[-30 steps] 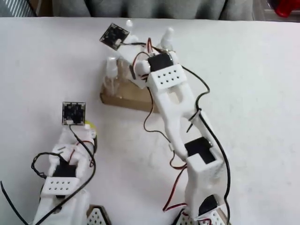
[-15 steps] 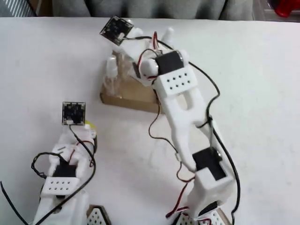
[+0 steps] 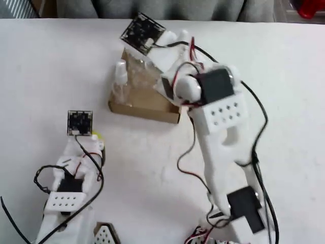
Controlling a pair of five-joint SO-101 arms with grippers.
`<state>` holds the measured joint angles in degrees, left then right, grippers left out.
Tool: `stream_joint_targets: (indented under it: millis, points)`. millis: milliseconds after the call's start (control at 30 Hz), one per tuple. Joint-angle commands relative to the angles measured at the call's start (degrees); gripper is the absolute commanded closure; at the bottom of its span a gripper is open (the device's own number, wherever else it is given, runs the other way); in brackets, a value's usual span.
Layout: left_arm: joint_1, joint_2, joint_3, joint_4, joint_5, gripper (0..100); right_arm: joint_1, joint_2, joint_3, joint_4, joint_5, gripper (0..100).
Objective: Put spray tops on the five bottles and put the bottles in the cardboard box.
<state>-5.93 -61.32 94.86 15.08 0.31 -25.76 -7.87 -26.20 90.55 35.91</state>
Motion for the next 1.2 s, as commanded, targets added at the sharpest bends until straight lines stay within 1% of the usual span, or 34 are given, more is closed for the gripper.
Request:
stream_joint_targets:
  millis: [0,100,200,367,500,633,800,967,1033,1167]
  points:
    - [-0.66,-0.22,-0.62,-1.58,-0.53,98,0.75,-5.85,-1.93,4.44,-0.44,91.9]
    - [-0.66,-0.22,-0.62,-1.58,-0.53,98,0.84,-9.19,-1.85,7.87,-0.53,92.0]
    - [-0.66,-0.22,-0.62,-1.58,-0.53,98,2.15,-13.85,1.67,7.96,-2.81,92.0]
    - [-0.66,-0.22,-0.62,-1.41,-0.53,98,3.03,-22.73,12.40,7.87,-3.08,91.8]
    - [-0.66,-0.22,-0.53,-1.41,-0.44,98,5.85,-31.43,22.33,5.85,-3.08,91.8]
    - [-0.66,-0.48,0.26,-1.67,-0.26,98,11.12,-41.54,34.55,1.80,-3.08,91.8]
    - [-0.66,-0.48,0.26,-1.76,-0.18,98,17.54,-54.81,52.31,-5.76,-3.08,91.8]
    - [-0.66,-0.48,-0.18,-1.58,0.09,98,18.42,-68.00,67.87,-12.35,-3.69,91.8]
    - [-0.66,-0.13,-1.49,-0.18,0.09,98,18.33,-71.96,71.74,-14.73,-6.15,91.7]
    - [-0.57,-0.13,-5.71,8.44,0.09,98,17.10,-79.08,77.63,-21.14,-14.24,91.7]
